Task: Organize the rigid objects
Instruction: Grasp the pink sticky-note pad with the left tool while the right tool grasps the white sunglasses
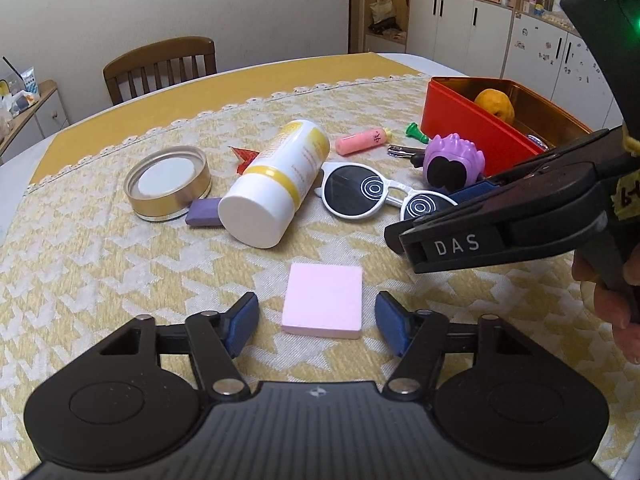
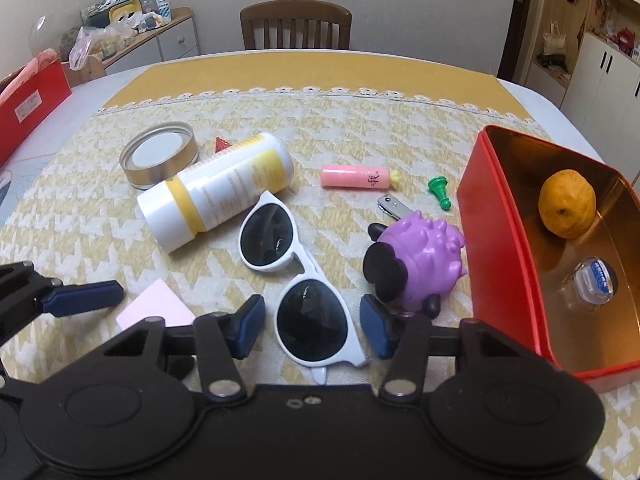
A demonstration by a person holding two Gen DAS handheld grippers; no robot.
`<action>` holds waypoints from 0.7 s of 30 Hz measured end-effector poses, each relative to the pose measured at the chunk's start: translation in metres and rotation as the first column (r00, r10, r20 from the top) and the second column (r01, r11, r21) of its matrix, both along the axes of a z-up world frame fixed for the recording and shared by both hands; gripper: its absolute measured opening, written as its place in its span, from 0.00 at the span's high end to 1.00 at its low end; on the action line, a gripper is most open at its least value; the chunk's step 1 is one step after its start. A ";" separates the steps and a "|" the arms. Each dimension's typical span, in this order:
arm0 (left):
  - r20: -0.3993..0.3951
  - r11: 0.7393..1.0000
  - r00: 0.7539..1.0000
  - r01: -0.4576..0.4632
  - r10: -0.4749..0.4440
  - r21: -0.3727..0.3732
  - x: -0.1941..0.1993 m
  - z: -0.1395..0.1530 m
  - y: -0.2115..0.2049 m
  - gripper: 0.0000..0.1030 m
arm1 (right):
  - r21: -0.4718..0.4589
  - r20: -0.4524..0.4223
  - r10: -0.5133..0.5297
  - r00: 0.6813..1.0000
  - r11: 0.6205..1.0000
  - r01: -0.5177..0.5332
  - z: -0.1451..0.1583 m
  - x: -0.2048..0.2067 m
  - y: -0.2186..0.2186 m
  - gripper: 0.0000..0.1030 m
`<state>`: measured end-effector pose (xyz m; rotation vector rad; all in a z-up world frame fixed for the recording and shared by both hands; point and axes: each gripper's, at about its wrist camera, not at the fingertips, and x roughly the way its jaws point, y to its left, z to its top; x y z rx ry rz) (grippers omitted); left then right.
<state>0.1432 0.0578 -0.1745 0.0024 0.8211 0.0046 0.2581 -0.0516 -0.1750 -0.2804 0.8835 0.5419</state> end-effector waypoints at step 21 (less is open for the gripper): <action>0.002 1.000 1.000 0.006 -0.006 0.006 -0.002 0.015 -0.011 0.61 | 0.019 0.010 0.018 1.000 1.000 -0.018 0.016 -0.010 -0.009 0.65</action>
